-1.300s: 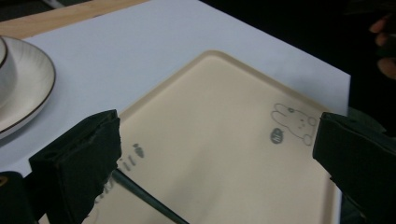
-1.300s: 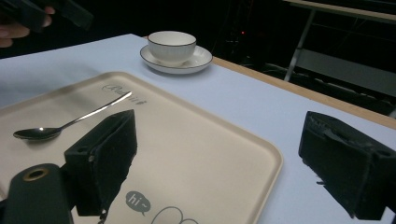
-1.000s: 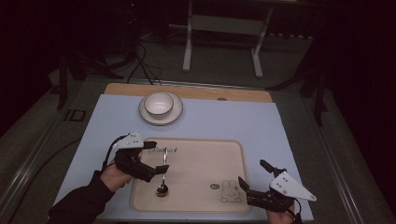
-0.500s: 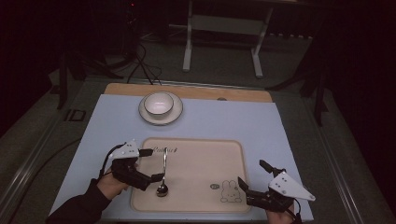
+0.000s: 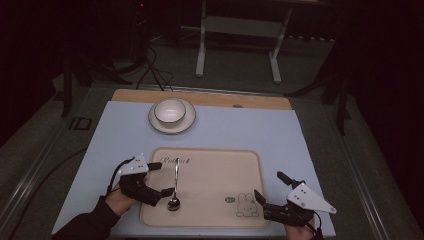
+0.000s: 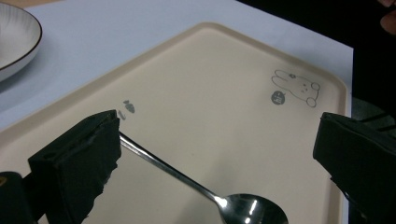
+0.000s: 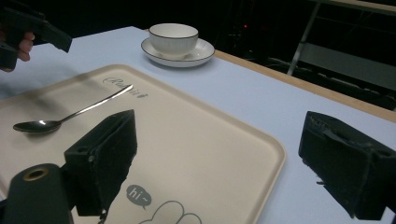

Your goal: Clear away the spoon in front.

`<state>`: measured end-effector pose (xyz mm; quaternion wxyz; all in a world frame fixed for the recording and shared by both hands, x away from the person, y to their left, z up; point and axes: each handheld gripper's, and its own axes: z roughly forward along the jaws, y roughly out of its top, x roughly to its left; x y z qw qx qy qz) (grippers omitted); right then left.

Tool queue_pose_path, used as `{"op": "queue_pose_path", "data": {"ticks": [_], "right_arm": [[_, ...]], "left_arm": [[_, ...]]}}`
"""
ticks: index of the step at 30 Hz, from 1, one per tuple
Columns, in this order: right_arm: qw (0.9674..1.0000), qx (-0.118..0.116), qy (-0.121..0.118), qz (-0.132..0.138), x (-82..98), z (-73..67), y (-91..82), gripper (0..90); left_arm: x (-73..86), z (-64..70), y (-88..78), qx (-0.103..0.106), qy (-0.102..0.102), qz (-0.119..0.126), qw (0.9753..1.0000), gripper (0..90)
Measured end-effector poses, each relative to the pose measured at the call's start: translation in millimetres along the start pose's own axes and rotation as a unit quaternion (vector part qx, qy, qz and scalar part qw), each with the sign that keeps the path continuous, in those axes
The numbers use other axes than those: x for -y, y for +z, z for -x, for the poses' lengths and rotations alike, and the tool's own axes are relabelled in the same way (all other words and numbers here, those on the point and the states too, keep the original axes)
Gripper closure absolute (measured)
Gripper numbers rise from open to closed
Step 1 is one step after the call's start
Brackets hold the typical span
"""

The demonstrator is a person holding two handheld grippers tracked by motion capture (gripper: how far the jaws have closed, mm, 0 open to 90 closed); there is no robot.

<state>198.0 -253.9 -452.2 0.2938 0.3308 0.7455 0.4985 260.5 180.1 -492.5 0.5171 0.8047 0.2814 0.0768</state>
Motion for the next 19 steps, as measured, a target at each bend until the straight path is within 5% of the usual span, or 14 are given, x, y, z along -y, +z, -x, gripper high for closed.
{"op": "queue_pose_path", "data": {"ticks": [19], "right_arm": [[1.0000,-0.003,0.004,-0.006,1.0,1.0,2.5,11.5]], "left_arm": [[2.9,-3.2,2.0,-0.005,-0.013,0.024,0.9996,1.5]]}}
